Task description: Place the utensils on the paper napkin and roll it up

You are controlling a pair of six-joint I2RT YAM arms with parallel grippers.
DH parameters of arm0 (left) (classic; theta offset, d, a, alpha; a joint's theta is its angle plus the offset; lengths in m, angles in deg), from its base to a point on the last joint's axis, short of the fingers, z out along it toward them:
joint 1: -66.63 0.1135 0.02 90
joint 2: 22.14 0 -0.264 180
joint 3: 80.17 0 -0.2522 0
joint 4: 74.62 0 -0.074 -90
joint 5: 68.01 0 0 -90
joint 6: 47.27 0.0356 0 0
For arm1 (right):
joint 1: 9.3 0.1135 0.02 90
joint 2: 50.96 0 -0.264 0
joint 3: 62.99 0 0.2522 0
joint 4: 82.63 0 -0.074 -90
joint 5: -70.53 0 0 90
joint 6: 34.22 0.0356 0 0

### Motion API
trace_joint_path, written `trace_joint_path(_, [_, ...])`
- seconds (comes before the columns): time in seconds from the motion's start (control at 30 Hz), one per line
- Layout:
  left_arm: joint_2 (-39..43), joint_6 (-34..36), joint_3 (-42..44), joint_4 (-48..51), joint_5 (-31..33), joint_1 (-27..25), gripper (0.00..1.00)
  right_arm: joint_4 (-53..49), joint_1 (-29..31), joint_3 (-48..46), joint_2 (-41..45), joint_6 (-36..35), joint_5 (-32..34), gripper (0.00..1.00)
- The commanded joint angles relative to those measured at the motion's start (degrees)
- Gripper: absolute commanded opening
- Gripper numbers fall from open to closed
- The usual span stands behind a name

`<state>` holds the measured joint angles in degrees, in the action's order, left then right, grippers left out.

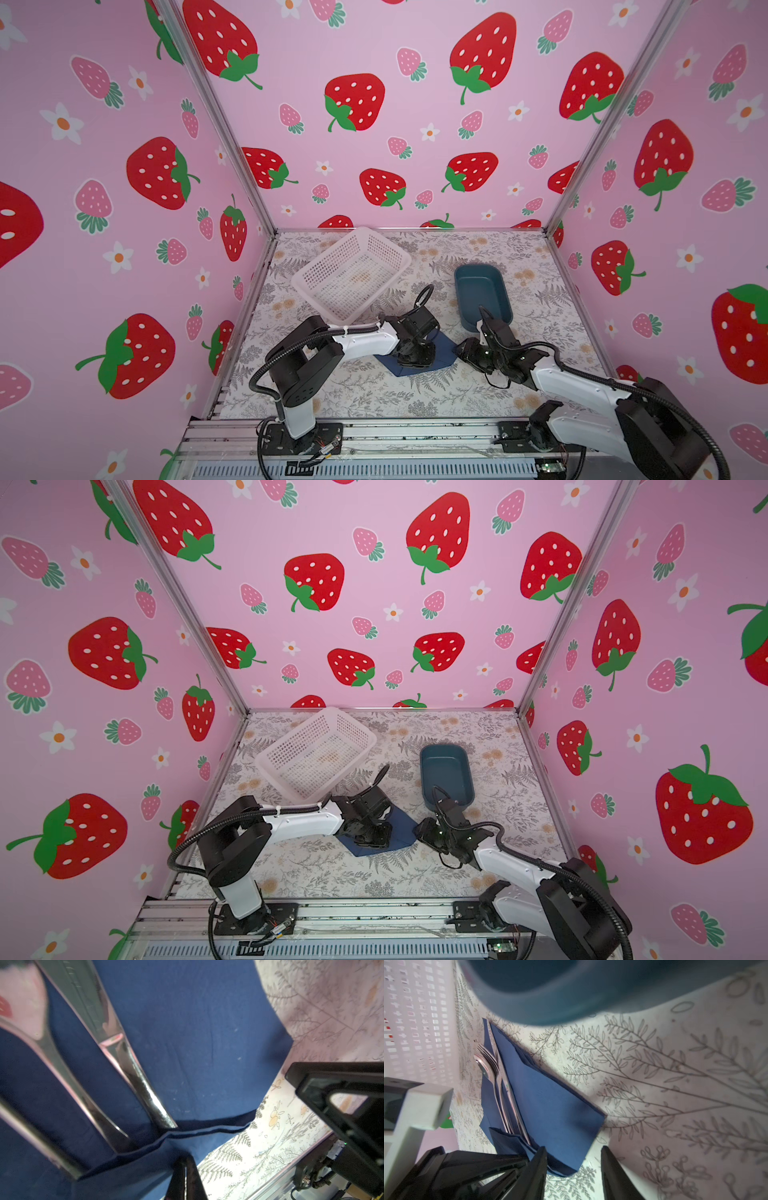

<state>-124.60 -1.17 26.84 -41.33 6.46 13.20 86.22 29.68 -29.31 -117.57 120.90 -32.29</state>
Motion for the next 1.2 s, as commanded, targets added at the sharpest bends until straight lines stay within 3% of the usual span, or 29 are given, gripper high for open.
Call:
trace_joint_path(0.0, [0.5,0.0,-1.4,1.4,0.8,-0.3,0.08,0.0,-0.2,0.7,-1.5,0.8,-0.5,0.45])
trace_joint_path(0.13, [0.6,0.0,-1.4,1.5,0.8,-0.3,0.08,0.7,-0.3,-1.4,-2.2,2.7,1.7,0.46])
trace_joint_path(0.3, [0.6,0.3,-1.4,1.7,1.0,-0.3,0.08,6.2,0.0,-2.1,-5.1,2.7,-2.3,0.46])
trace_joint_path(0.6, [0.9,0.3,-1.4,1.8,1.1,-0.3,0.08,-5.7,1.0,3.9,-3.7,-3.5,6.0,0.46])
trace_joint_path(0.87, [1.1,0.5,-1.4,2.0,1.2,-0.3,0.08,-6.8,-7.2,8.6,-4.4,-11.1,6.8,0.47])
trace_joint_path(1.17, [1.2,0.3,-1.0,1.7,1.2,-0.3,0.08,-5.3,-18.9,15.6,-8.0,-17.2,5.9,0.41])
